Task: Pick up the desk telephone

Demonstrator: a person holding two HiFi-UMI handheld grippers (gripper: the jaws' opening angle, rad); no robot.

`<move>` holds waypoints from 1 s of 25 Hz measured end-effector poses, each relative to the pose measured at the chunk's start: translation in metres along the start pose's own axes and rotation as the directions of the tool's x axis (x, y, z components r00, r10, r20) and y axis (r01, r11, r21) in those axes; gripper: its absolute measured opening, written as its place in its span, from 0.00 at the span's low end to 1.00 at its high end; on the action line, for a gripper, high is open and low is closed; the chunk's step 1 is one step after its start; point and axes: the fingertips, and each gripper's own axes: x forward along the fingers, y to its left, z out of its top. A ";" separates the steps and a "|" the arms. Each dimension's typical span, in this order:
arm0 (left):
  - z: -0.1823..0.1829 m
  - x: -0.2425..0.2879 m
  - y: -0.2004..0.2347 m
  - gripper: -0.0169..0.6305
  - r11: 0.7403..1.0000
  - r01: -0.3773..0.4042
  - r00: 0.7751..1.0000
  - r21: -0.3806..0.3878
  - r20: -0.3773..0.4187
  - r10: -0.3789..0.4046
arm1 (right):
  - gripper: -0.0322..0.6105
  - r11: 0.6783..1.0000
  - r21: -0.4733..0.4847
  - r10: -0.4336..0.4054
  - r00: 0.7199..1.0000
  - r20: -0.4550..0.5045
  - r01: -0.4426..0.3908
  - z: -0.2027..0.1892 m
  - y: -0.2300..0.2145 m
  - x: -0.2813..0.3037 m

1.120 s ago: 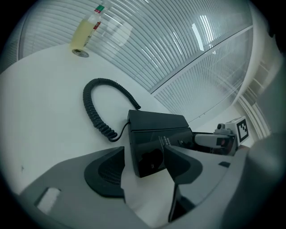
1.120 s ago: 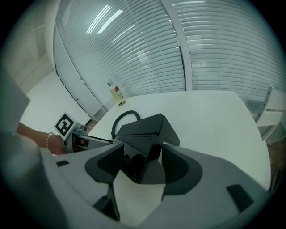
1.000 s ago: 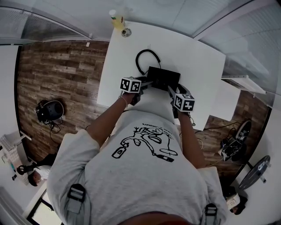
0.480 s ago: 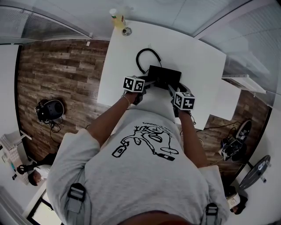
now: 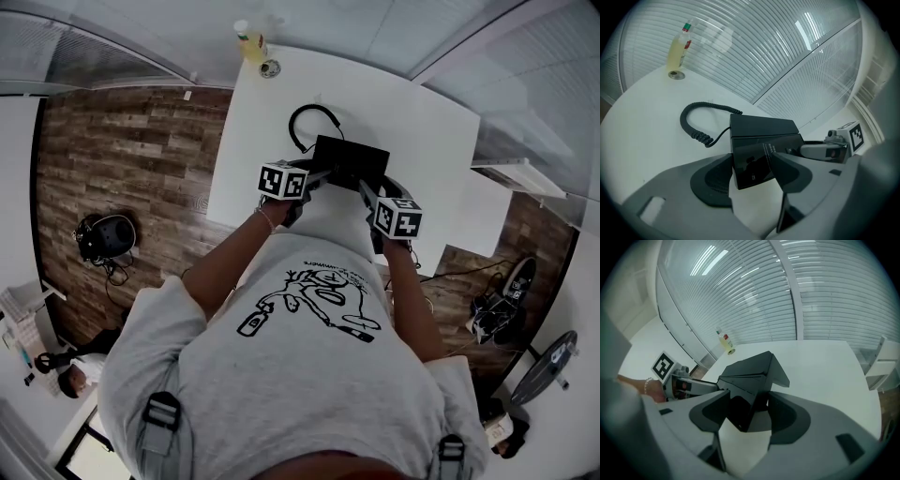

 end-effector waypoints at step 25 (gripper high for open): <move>0.086 -0.127 -0.106 0.43 0.982 -0.069 0.991 0.173 0.125 0.047 | 0.40 0.998 -0.027 0.068 0.980 0.185 -0.064 0.093 0.077 -0.121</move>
